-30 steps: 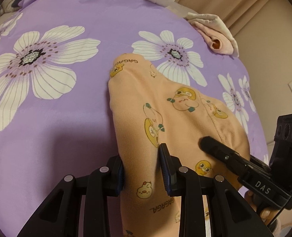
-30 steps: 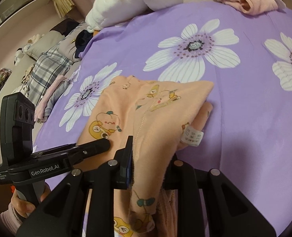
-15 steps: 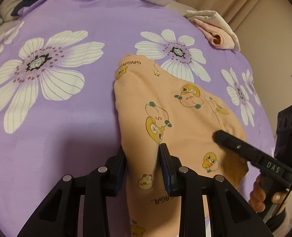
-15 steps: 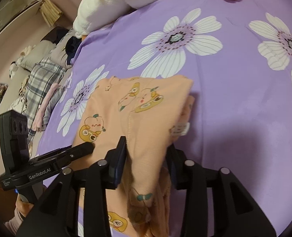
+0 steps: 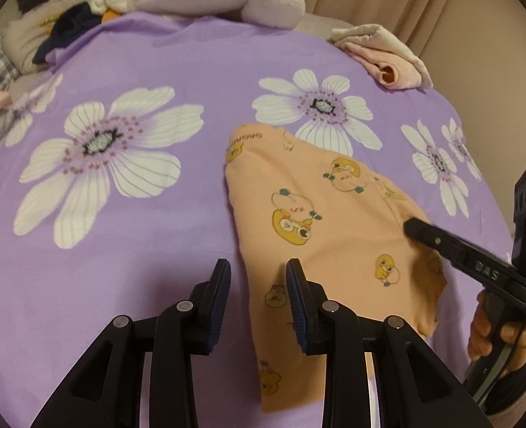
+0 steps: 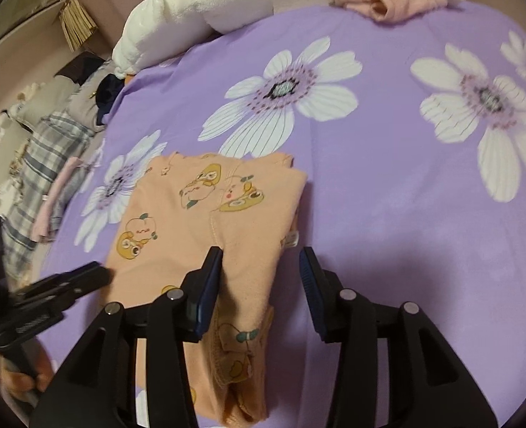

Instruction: Fold small clothes

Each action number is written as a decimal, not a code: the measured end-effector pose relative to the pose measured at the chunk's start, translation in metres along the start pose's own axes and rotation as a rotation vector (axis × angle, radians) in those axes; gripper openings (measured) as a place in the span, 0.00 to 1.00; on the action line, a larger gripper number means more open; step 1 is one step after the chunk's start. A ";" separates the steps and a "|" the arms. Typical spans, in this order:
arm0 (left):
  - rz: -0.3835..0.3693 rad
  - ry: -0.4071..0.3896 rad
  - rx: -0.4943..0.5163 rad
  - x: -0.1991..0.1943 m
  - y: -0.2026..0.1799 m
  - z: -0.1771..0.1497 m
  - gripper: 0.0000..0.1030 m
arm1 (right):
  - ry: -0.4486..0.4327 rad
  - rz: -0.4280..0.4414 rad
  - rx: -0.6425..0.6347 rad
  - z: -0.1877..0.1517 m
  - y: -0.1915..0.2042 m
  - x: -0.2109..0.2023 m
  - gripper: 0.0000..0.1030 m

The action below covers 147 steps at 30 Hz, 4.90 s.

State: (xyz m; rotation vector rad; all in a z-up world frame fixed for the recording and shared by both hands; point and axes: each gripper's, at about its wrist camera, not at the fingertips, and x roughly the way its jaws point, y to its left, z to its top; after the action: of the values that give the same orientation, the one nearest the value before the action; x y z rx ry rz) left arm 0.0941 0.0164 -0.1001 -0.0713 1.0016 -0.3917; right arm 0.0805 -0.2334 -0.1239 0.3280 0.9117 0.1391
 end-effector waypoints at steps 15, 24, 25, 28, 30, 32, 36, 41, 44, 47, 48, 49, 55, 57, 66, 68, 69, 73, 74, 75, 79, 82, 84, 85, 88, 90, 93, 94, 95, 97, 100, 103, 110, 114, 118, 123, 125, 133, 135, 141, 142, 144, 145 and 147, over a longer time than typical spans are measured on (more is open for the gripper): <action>-0.022 -0.028 0.083 -0.011 -0.031 -0.010 0.29 | -0.136 -0.022 -0.180 -0.001 0.029 -0.043 0.34; 0.007 0.019 0.093 0.009 -0.034 -0.020 0.29 | -0.017 -0.044 -0.210 -0.019 0.031 -0.013 0.20; 0.008 0.023 0.095 0.010 -0.034 -0.020 0.29 | 0.004 -0.040 -0.194 -0.020 0.028 -0.009 0.20; 0.014 0.032 0.098 0.013 -0.033 -0.022 0.29 | 0.025 -0.041 -0.174 -0.022 0.024 -0.005 0.19; 0.015 0.033 0.100 0.013 -0.034 -0.023 0.29 | 0.030 -0.046 -0.170 -0.024 0.023 -0.005 0.19; 0.016 0.031 0.100 0.012 -0.034 -0.024 0.29 | 0.029 -0.047 -0.170 -0.025 0.024 -0.006 0.19; 0.023 0.026 0.104 0.007 -0.035 -0.027 0.29 | 0.005 -0.018 -0.166 -0.027 0.024 -0.015 0.22; 0.038 0.021 0.117 0.001 -0.034 -0.034 0.29 | -0.014 0.039 -0.195 -0.035 0.031 -0.031 0.22; 0.050 0.023 0.119 0.001 -0.031 -0.038 0.29 | -0.005 0.058 -0.230 -0.044 0.039 -0.034 0.22; 0.055 0.032 0.115 0.004 -0.030 -0.041 0.29 | 0.022 0.050 -0.251 -0.052 0.042 -0.027 0.22; 0.056 0.036 0.114 0.005 -0.029 -0.041 0.29 | 0.032 0.040 -0.251 -0.053 0.042 -0.024 0.22; 0.057 0.037 0.114 0.005 -0.028 -0.042 0.29 | 0.050 0.022 -0.253 -0.055 0.042 -0.019 0.22; 0.057 0.049 0.109 0.000 -0.023 -0.050 0.29 | 0.060 0.016 -0.259 -0.061 0.044 -0.019 0.22; 0.051 0.056 0.103 0.000 -0.020 -0.053 0.29 | 0.062 0.020 -0.264 -0.063 0.043 -0.023 0.22; 0.053 0.070 0.108 0.001 -0.019 -0.061 0.29 | 0.079 0.011 -0.249 -0.071 0.037 -0.022 0.20; 0.049 0.075 0.101 0.001 -0.016 -0.062 0.29 | 0.084 0.010 -0.253 -0.071 0.036 -0.022 0.19; 0.044 0.076 0.096 0.000 -0.013 -0.064 0.29 | 0.088 0.008 -0.251 -0.071 0.035 -0.022 0.19; 0.033 0.071 0.079 -0.007 -0.006 -0.064 0.29 | 0.100 0.019 -0.243 -0.072 0.030 -0.026 0.19; 0.029 0.066 0.073 -0.009 -0.005 -0.063 0.29 | 0.103 0.020 -0.240 -0.073 0.028 -0.029 0.20; 0.027 0.057 0.069 -0.011 -0.004 -0.061 0.29 | 0.104 0.015 -0.237 -0.073 0.026 -0.031 0.20; 0.020 0.019 0.045 -0.017 0.001 -0.046 0.29 | 0.087 0.003 -0.200 -0.072 0.018 -0.039 0.29; 0.015 0.004 0.034 -0.014 -0.001 -0.034 0.29 | 0.050 0.006 -0.181 -0.070 0.016 -0.047 0.30; 0.016 -0.012 0.041 -0.010 -0.006 -0.023 0.29 | 0.021 0.014 -0.184 -0.066 0.018 -0.050 0.30; 0.014 -0.017 0.042 -0.007 -0.008 -0.019 0.29 | 0.008 0.020 -0.187 -0.063 0.020 -0.050 0.30; 0.011 -0.022 0.046 0.004 -0.014 -0.007 0.29 | -0.027 0.036 -0.190 -0.051 0.027 -0.044 0.30; 0.021 -0.014 0.056 0.012 -0.018 -0.003 0.29 | -0.051 0.050 -0.188 -0.042 0.031 -0.038 0.28; 0.032 0.000 0.065 0.020 -0.022 -0.002 0.29 | -0.066 0.082 -0.150 -0.026 0.030 -0.026 0.28; 0.033 0.003 0.068 0.022 -0.022 -0.002 0.29 | -0.061 0.088 -0.120 -0.019 0.026 -0.018 0.28; 0.035 0.005 0.070 0.023 -0.022 -0.003 0.29 | -0.057 0.087 -0.098 -0.015 0.024 -0.013 0.27; 0.035 0.008 0.074 0.023 -0.022 -0.003 0.29 | -0.047 0.091 -0.054 -0.008 0.019 -0.005 0.27; 0.028 0.010 0.072 0.023 -0.021 -0.002 0.29 | 0.011 0.080 0.011 0.000 0.009 0.012 0.23; 0.028 0.010 0.073 0.023 -0.022 -0.002 0.29 | 0.047 0.073 0.037 0.000 0.004 0.019 0.17; 0.027 0.013 0.070 0.020 -0.021 -0.005 0.29 | 0.002 0.071 -0.019 -0.007 0.014 -0.006 0.23; 0.035 0.012 0.068 0.014 -0.021 -0.012 0.29 | -0.003 0.060 -0.111 -0.023 0.026 -0.020 0.23; 0.031 0.018 0.063 0.009 -0.020 -0.025 0.29 | 0.010 0.051 -0.165 -0.041 0.031 -0.025 0.23; 0.038 0.038 0.058 0.005 -0.021 -0.036 0.29 | 0.091 -0.017 -0.221 -0.061 0.033 -0.012 0.20; 0.037 0.045 0.055 0.000 -0.022 -0.037 0.29 | 0.087 -0.023 -0.225 -0.062 0.036 -0.015 0.21; 0.103 0.005 0.090 -0.043 -0.033 -0.034 0.61 | 0.024 -0.063 -0.251 -0.054 0.052 -0.061 0.60; 0.102 -0.021 0.082 -0.055 -0.034 -0.031 0.66 | 0.001 -0.071 -0.252 -0.049 0.056 -0.075 0.64; 0.135 -0.058 0.058 -0.080 -0.031 -0.020 0.71 | -0.056 -0.085 -0.264 -0.042 0.067 -0.106 0.81; 0.148 -0.066 0.055 -0.083 -0.031 -0.019 0.76 | -0.069 -0.086 -0.264 -0.041 0.069 -0.111 0.84; 0.165 -0.077 0.047 -0.089 -0.031 -0.016 0.83 | -0.100 -0.093 -0.263 -0.036 0.073 -0.123 0.95; 0.171 -0.076 0.044 -0.092 -0.031 -0.014 0.85 | -0.105 -0.092 -0.264 -0.035 0.075 -0.126 0.97; 0.179 -0.079 0.045 -0.097 -0.032 -0.013 0.87 | -0.111 -0.090 -0.259 -0.032 0.078 -0.133 1.00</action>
State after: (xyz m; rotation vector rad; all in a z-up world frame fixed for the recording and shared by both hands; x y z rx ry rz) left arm 0.0282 0.0222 -0.0213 0.0436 0.9124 -0.2455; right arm -0.0242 -0.1865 -0.0158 0.0533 0.7867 0.1532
